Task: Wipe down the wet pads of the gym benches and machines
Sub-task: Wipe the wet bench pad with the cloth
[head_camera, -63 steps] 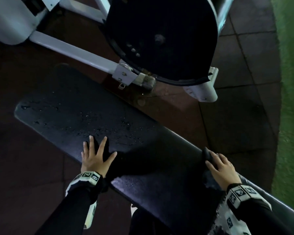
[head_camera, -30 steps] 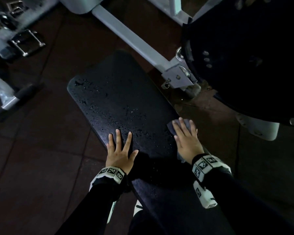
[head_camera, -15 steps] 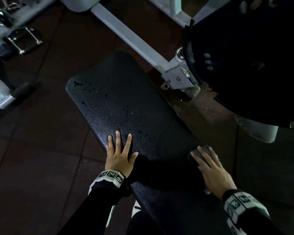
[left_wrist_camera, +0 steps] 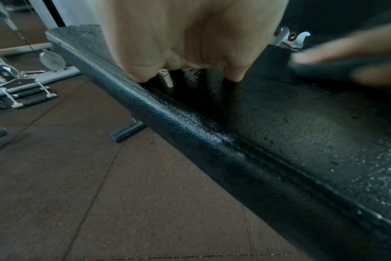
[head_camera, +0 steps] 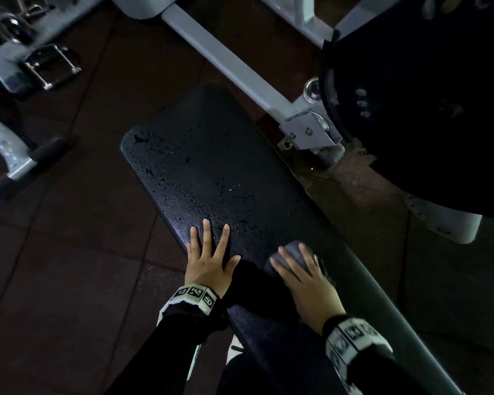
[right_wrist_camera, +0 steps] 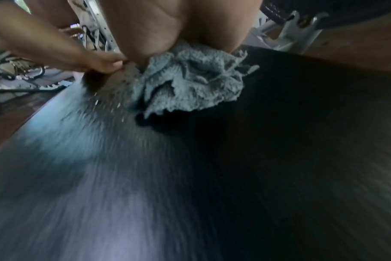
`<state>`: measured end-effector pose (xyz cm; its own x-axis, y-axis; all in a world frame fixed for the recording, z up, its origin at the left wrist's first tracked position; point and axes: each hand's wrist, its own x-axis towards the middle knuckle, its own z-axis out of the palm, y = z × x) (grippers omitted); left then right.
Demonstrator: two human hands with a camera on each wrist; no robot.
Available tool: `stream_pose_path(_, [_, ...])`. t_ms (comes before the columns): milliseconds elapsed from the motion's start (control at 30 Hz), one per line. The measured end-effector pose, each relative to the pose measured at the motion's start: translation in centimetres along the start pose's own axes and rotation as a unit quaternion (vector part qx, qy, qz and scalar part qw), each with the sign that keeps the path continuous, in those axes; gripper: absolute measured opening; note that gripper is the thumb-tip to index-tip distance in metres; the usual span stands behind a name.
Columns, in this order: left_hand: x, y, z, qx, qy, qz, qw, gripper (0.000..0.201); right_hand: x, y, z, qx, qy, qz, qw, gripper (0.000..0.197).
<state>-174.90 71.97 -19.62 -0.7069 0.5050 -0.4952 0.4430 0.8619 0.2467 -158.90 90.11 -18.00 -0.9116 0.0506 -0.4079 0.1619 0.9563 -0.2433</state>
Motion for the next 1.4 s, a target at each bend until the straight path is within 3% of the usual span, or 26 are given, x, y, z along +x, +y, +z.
stream_pose_path(67, [0.0, 0.2, -0.4, 0.006, -0.020, -0.009, 1.000, 0.077, -3.5, 0.7, 0.5, -0.017, -0.084, -0.010, 0.996, 0.123])
stream_pose_path(133, [0.0, 0.4, -0.7, 0.006, -0.032, -0.012, 0.999, 0.077, -6.5, 2.6, 1.0, -0.021, -0.117, 0.034, 0.992, 0.134])
stream_pose_path(200, [0.0, 0.5, -0.7, 0.007, -0.030, -0.011, 0.999, 0.077, -8.1, 5.2, 1.1, -0.025, -0.150, 0.086, 0.985, 0.131])
stream_pose_path(267, [0.0, 0.4, -0.5, 0.006, -0.022, -0.006, 1.000, 0.079, -8.0, 7.7, 1.1, -0.025, -0.179, 0.085, 0.980, 0.101])
stream_pose_path(333, [0.0, 0.2, -0.2, 0.009, -0.009, 0.002, 1.000, 0.084, -6.3, 8.6, 0.6, 0.000, -0.100, 0.105, 0.989, 0.057])
stream_pose_path(367, [0.0, 0.1, 0.0, 0.012, -0.005, 0.004, 1.000, 0.087, -5.1, 8.4, -0.1, 0.034, -0.039, 0.137, 0.989, 0.050])
stream_pose_path(433, [0.0, 0.1, 0.0, 0.015, 0.001, 0.004, 1.000, 0.088, -2.1, 7.7, -1.5, 0.089, 0.017, 0.191, 0.977, 0.052])
stream_pose_path(500, [0.0, 0.0, -0.1, 0.020, 0.002, 0.006, 1.000, 0.088, 1.3, 6.8, -1.8, 0.090, 0.034, 0.189, 0.977, 0.057])
stream_pose_path(633, [0.0, -0.2, 0.3, 0.015, 0.016, 0.008, 1.000, 0.078, 4.7, 2.7, -1.3, 0.054, 0.014, 0.119, 0.991, 0.065])
stream_pose_path(767, [0.1, -0.1, 0.2, 0.008, 0.014, 0.002, 1.000, 0.074, 1.5, -2.0, -0.7, 0.054, 0.035, 0.065, 0.996, 0.072])
stream_pose_path(867, [0.0, 0.2, -0.3, 0.017, -0.004, -0.007, 1.000, 0.076, -1.8, -3.4, 0.4, 0.062, -0.027, 0.050, 0.996, 0.083])
stream_pose_path(967, [-0.5, 0.8, -1.0, 0.005, -0.010, -0.019, 1.000, 0.071, -3.2, -3.6, 0.6, 0.072, -0.028, 0.037, 0.996, 0.065])
stream_pose_path(1067, [-1.6, 2.2, -1.4, -0.009, -0.009, -0.022, 1.000, 0.070, -3.4, -2.3, -0.7, 0.109, -0.033, 0.067, 0.991, 0.056])
stream_pose_path(1233, [-4.1, 7.0, -0.4, -0.008, -0.015, 0.028, 0.999, 0.069, -4.9, 2.4, -1.5, 0.200, 0.005, 0.197, 0.960, 0.049])
stream_pose_path(1400, [-5.7, 12.2, 2.0, -0.007, -0.014, 0.053, 0.998, 0.072, -7.3, 5.6, -0.9, 0.223, -0.018, 0.291, 0.930, 0.055])
